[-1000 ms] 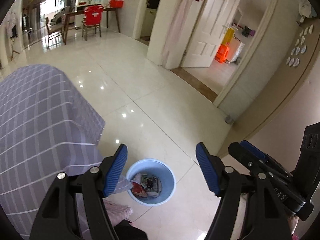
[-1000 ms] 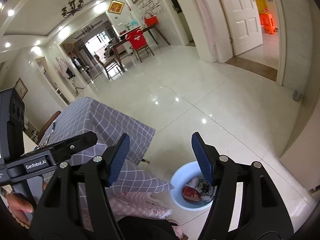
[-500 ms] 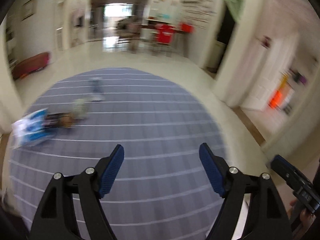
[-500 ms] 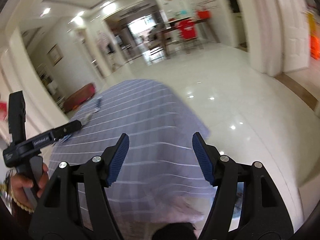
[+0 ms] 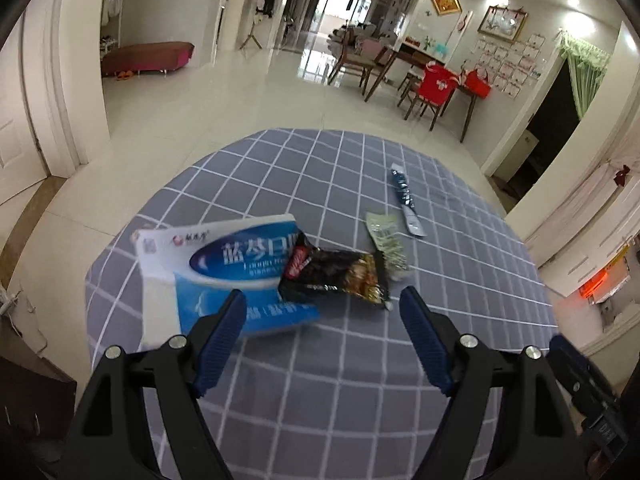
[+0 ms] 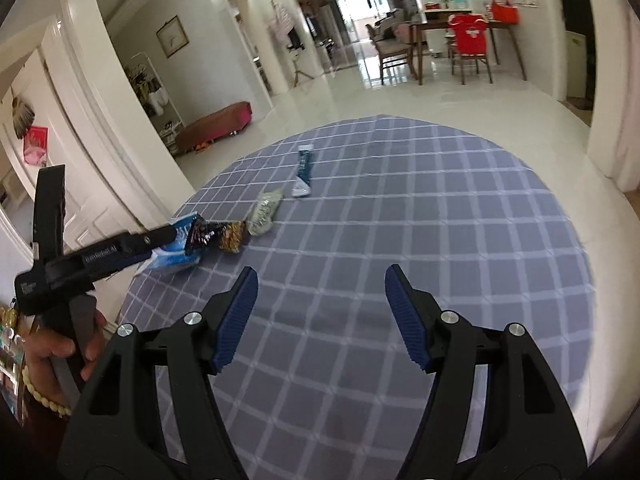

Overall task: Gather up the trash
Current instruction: 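Move both open tools back over the table trash, then grasp the dark snack wrapper with the left tool while the right tool grasps the green-white wrapper, then carry both wrappers over the bucket and open the left tool, then open the right tool to drop the green-white wrapper into the bucket, then move both open tools back over the medicine box and blue tube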

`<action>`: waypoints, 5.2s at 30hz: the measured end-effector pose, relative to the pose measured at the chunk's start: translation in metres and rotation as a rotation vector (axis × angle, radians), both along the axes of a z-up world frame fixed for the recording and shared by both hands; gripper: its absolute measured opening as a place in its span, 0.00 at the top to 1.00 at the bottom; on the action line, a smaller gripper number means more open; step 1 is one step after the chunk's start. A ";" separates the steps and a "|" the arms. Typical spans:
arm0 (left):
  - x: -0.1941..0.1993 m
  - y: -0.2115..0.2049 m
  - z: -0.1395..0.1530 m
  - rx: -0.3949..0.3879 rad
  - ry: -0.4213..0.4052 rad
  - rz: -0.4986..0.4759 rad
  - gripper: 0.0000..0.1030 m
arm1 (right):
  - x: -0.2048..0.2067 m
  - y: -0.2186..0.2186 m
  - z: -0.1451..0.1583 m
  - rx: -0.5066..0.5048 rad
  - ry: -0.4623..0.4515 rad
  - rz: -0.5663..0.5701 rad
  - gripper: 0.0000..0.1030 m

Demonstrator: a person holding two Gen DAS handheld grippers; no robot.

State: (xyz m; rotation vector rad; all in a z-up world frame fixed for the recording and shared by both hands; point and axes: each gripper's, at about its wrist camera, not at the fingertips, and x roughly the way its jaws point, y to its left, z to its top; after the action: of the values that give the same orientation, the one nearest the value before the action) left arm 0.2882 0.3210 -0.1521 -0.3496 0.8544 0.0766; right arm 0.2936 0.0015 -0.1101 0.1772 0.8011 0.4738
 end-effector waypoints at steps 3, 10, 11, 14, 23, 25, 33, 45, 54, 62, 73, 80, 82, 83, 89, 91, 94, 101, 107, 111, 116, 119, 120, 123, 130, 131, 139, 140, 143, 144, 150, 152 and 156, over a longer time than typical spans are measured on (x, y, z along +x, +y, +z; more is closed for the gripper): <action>0.014 0.002 -0.008 -0.001 0.019 -0.018 0.32 | 0.021 0.020 -0.004 -0.009 0.011 0.016 0.36; 0.042 -0.003 -0.029 0.066 0.079 -0.059 0.45 | 0.066 0.052 -0.021 -0.041 0.041 0.047 0.36; 0.043 -0.005 -0.030 0.082 0.075 -0.070 0.54 | 0.069 0.056 -0.024 -0.042 0.046 0.048 0.36; 0.046 -0.005 -0.033 0.078 0.066 -0.081 0.86 | 0.079 0.068 -0.033 -0.048 0.063 0.055 0.36; 0.016 0.025 -0.025 -0.118 -0.062 -0.025 0.97 | 0.091 0.096 -0.047 -0.064 0.076 0.056 0.36; 0.013 0.030 -0.019 -0.120 -0.094 -0.007 0.97 | 0.095 0.101 -0.047 -0.062 0.082 0.061 0.36; 0.000 0.030 0.002 -0.091 -0.156 0.026 0.98 | 0.096 0.129 -0.053 -0.233 0.057 0.093 0.76; -0.034 -0.011 0.046 -0.107 -0.245 -0.055 0.98 | 0.052 0.059 -0.010 -0.025 0.023 0.085 0.83; -0.071 -0.105 0.081 -0.069 -0.275 -0.225 0.98 | -0.025 -0.062 0.023 0.082 -0.042 -0.051 0.82; -0.106 -0.256 0.076 -0.104 -0.244 -0.495 0.98 | -0.118 -0.215 0.026 0.119 -0.078 -0.252 0.82; -0.127 -0.439 0.006 -0.053 -0.078 -0.775 0.98 | -0.218 -0.369 -0.021 0.110 -0.010 -0.523 0.82; -0.125 -0.509 -0.027 0.015 0.021 -0.869 0.95 | -0.245 -0.412 -0.046 0.132 0.023 -0.616 0.82; -0.119 -0.521 -0.036 0.024 0.044 -0.874 0.61 | -0.250 -0.418 -0.053 0.139 0.037 -0.634 0.82; -0.116 -0.526 -0.043 0.060 0.079 -0.861 0.26 | -0.250 -0.421 -0.057 0.143 0.046 -0.640 0.82; -0.112 -0.521 -0.052 0.088 0.103 -0.825 0.25 | -0.254 -0.426 -0.072 0.144 0.087 -0.641 0.82; -0.114 -0.518 -0.053 0.096 0.102 -0.827 0.25 | -0.249 -0.422 -0.074 0.147 0.092 -0.633 0.82; -0.114 -0.513 -0.052 0.104 0.097 -0.816 0.25 | -0.240 -0.414 -0.073 0.146 0.095 -0.613 0.82; -0.117 -0.504 -0.045 0.107 0.087 -0.808 0.25 | -0.228 -0.394 -0.071 0.143 0.092 -0.582 0.82; -0.111 -0.495 -0.036 0.100 0.068 -0.793 0.25 | -0.218 -0.389 -0.071 0.138 0.080 -0.576 0.81; -0.108 -0.492 -0.033 0.097 0.058 -0.777 0.25 | -0.215 -0.389 -0.074 0.136 0.076 -0.578 0.80; -0.106 -0.483 -0.030 0.099 0.045 -0.759 0.25 | -0.211 -0.391 -0.078 0.142 0.067 -0.606 0.43; -0.104 -0.477 -0.027 0.102 0.034 -0.753 0.25 | -0.215 -0.394 -0.076 0.138 0.056 -0.636 0.32; -0.104 -0.478 -0.026 0.102 0.032 -0.752 0.25 | -0.215 -0.394 -0.075 0.140 0.056 -0.636 0.32; -0.102 -0.473 -0.023 0.093 0.029 -0.747 0.25 | -0.216 -0.394 -0.073 0.135 0.060 -0.639 0.32; -0.101 -0.460 -0.016 0.075 0.018 -0.743 0.24 | -0.219 -0.388 -0.061 0.123 0.058 -0.639 0.32; -0.102 -0.458 -0.015 0.073 0.016 -0.741 0.24 | -0.219 -0.387 -0.060 0.121 0.056 -0.637 0.32; -0.106 -0.421 0.009 0.044 -0.041 -0.710 0.24 | -0.211 -0.352 -0.024 0.105 -0.002 -0.570 0.32; -0.106 -0.413 0.013 0.043 -0.053 -0.703 0.24 | -0.209 -0.344 -0.019 0.104 -0.009 -0.556 0.32; -0.106 -0.381 0.028 0.070 -0.095 -0.658 0.22 | -0.197 -0.316 -0.003 0.102 -0.034 -0.496 0.32; -0.105 -0.362 0.034 0.089 -0.116 -0.627 0.22 | -0.191 -0.303 0.001 0.102 -0.039 -0.468 0.32; -0.095 -0.259 0.054 0.206 -0.190 -0.462 0.19 | -0.152 -0.221 0.018 0.104 -0.051 -0.301 0.32; -0.088 -0.218 0.053 0.269 -0.195 -0.409 0.19 | -0.137 -0.186 0.019 0.099 -0.051 -0.238 0.32; -0.075 -0.146 0.045 0.436 -0.173 -0.316 0.19 | -0.107 -0.128 0.018 0.079 -0.043 -0.144 0.32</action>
State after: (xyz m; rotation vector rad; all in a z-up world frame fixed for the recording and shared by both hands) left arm 0.2132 0.1753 -0.1072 0.1876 0.6902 -0.0608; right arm 0.1862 -0.1262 -0.0920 0.2948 0.7227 0.3717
